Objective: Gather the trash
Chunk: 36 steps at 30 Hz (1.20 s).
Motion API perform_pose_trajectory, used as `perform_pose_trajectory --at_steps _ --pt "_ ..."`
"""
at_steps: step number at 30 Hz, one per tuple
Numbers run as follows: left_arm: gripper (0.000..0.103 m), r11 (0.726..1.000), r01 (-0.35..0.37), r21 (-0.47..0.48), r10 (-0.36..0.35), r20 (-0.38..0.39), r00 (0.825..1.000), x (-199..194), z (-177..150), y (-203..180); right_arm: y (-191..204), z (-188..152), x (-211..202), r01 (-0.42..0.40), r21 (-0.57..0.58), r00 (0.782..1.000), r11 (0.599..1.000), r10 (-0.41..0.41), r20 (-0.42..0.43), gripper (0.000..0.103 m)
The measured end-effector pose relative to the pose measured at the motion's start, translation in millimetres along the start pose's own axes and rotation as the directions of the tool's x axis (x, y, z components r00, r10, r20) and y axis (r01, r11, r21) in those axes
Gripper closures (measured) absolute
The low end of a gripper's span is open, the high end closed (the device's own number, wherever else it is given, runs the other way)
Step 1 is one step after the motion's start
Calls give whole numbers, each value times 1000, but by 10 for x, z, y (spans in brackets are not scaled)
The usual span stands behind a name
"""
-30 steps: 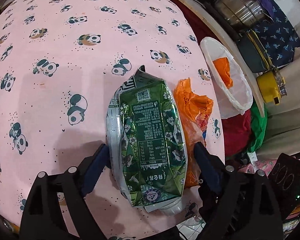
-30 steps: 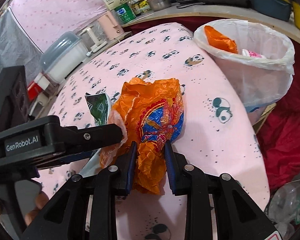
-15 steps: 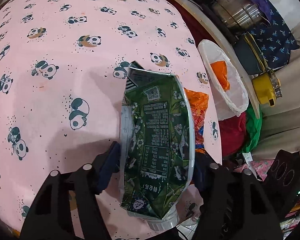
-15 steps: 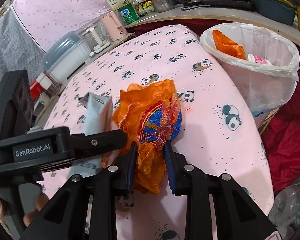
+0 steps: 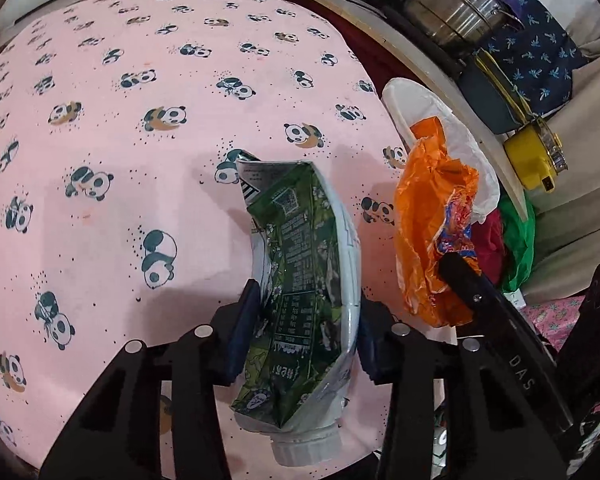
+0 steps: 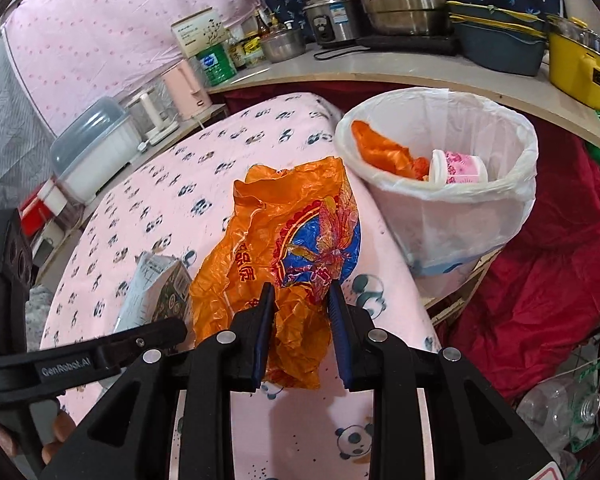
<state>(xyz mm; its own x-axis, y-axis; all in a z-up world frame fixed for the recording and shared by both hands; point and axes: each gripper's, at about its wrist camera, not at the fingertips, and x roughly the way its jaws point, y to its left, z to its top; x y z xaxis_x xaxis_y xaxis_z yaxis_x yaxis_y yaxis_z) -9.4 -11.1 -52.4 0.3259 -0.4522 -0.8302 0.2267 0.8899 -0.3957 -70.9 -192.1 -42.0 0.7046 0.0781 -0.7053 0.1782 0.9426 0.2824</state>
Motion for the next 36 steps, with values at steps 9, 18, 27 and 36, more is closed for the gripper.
perform_pose_trajectory --at_steps 9,18,27,36 --pt "81 989 -103 106 100 38 994 32 129 -194 -85 130 -56 14 26 999 1000 -14 29 77" --pt "82 990 -71 119 67 39 997 57 300 -323 -214 355 -120 30 58 996 998 -34 77 77" --pt "82 982 -28 187 18 57 998 114 595 -715 -485 611 -161 66 109 989 992 -80 124 77" --pt "81 959 31 283 -48 55 997 330 968 -1264 -841 833 -128 129 169 976 977 -155 153 77"
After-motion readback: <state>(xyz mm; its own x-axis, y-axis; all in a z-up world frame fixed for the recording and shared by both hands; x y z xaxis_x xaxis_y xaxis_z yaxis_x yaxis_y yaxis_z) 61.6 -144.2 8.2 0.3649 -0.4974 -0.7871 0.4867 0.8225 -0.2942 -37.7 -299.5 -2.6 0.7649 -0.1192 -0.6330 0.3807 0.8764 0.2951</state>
